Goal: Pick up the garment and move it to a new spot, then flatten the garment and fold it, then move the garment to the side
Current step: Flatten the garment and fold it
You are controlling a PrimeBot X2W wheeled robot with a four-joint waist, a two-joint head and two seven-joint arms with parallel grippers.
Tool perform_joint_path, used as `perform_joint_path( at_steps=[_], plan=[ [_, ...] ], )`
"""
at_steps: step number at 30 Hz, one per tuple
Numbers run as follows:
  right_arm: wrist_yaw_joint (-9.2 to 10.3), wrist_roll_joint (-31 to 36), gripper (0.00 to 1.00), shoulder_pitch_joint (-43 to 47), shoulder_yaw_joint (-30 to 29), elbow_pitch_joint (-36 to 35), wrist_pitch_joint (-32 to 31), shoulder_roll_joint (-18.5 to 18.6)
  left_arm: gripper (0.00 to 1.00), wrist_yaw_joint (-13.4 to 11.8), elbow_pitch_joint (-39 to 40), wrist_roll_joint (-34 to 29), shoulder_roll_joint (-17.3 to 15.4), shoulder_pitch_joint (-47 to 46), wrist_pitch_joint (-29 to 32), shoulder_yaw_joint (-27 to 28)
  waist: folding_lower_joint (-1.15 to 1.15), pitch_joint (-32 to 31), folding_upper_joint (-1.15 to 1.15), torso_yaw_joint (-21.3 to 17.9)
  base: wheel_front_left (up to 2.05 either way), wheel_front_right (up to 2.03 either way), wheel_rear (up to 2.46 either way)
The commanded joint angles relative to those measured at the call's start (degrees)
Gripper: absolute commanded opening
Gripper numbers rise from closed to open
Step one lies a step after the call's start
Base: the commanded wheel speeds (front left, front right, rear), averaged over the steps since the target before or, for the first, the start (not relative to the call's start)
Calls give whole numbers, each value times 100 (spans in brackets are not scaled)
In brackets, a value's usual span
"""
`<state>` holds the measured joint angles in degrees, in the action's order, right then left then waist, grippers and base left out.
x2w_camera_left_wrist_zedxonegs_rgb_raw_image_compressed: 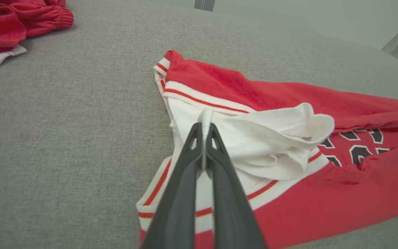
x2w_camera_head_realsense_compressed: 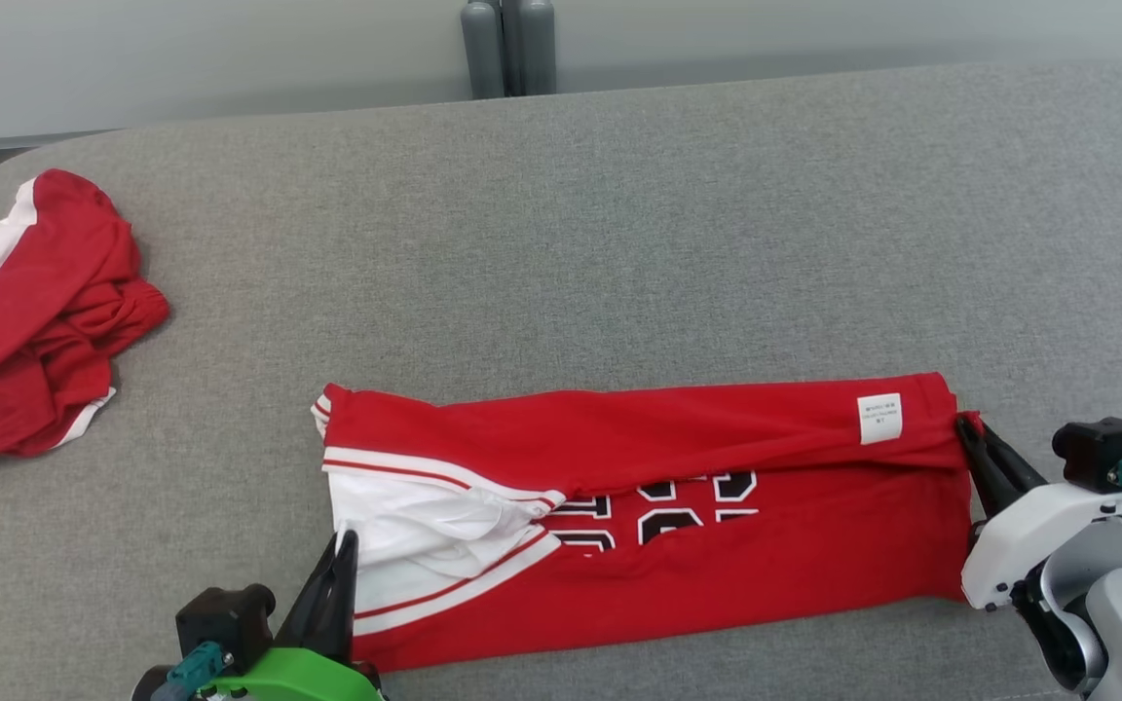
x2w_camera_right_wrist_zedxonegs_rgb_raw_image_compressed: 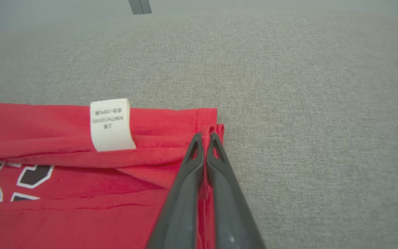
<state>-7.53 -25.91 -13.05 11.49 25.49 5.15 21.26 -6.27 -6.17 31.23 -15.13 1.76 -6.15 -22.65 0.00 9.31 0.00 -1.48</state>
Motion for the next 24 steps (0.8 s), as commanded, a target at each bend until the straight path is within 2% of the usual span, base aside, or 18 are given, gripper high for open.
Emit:
perform_joint_path(
  at_steps=[1, 2, 3, 4, 5, 6, 7, 17, 24],
  plan=[
    [8, 81, 0, 116, -64, -31, 63, -16, 0, 28, -58, 21, 13, 104, -49, -8, 0, -33, 0, -5, 0, 0, 0],
    [8, 109, 0, 150, -99, -32, 83, -30, 0, 41, -79, 34, 23, 123, -52, -15, 0, -45, 0, -9, 0, 0, 0],
    [8, 154, 13, 191, -153, -24, 141, -60, 0, 49, -107, 48, 35, 140, -61, -23, 0, -67, 0, -16, 0, 0, 0],
    [8, 182, 31, 232, -202, -11, 174, -88, 0, 53, -119, 65, 42, 146, -73, -20, 0, -82, 0, -21, 0, 0, 0],
    [8, 227, 49, 284, -238, -9, 211, -129, 33, 57, -122, 94, 54, 166, -121, -6, 0, -102, 0, -27, 0, 0, 0],
    [8, 250, 72, 328, -262, -20, 251, -167, 52, 55, -126, 110, 59, 189, -158, 9, 0, -122, 0, -34, 0, 0, 0],
    [8, 261, 100, 381, -323, -40, 309, -204, 100, 59, -121, 136, 51, 236, -198, 26, 0, -146, 0, -46, 0, 0, 0],
    [8, 400, 100, 951, -847, -254, 665, -417, 100, 3, 362, 287, -30, 742, -570, 232, 0, -344, 0, -100, 0, 0, 0],
    [8, 509, 100, 1047, -1272, -407, 563, -546, 100, -63, 471, 175, 6, 517, -623, 208, 0, -477, 0, -72, 0, 0, 0]
  ],
)
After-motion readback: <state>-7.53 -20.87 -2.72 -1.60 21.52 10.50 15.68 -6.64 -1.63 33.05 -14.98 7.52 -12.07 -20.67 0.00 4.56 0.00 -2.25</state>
